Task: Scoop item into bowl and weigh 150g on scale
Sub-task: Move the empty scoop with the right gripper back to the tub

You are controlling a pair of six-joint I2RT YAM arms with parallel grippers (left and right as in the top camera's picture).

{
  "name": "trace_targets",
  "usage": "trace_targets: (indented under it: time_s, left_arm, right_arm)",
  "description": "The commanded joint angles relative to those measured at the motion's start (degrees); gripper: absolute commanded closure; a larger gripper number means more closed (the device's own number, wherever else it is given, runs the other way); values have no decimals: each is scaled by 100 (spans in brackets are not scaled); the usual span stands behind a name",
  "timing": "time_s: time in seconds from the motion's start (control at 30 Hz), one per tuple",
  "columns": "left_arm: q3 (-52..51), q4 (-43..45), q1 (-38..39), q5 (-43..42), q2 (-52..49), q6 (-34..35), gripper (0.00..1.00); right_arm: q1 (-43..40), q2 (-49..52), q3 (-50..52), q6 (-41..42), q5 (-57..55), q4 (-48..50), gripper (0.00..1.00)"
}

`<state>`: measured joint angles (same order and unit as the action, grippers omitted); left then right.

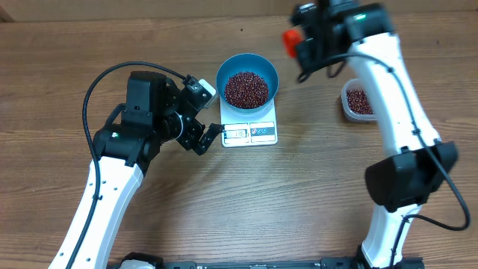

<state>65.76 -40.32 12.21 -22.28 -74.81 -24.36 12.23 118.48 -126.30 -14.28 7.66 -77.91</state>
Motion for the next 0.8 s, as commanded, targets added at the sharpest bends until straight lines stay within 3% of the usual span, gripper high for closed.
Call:
trace_targets:
  time_s: [0.0, 0.4, 0.77]
  left_arm:
    - [17, 2, -57, -15, -11, 37, 1]
    - [20, 4, -57, -15, -11, 37, 0]
    - [20, 2, -57, -15, -11, 37, 0]
  right_arm:
    - [-654, -321, -470, 146, 402, -459, 96]
    - [-2090, -361, -529, 74, 693, -1547, 96]
    - [-2411, -358, 129, -122, 479, -1696, 96]
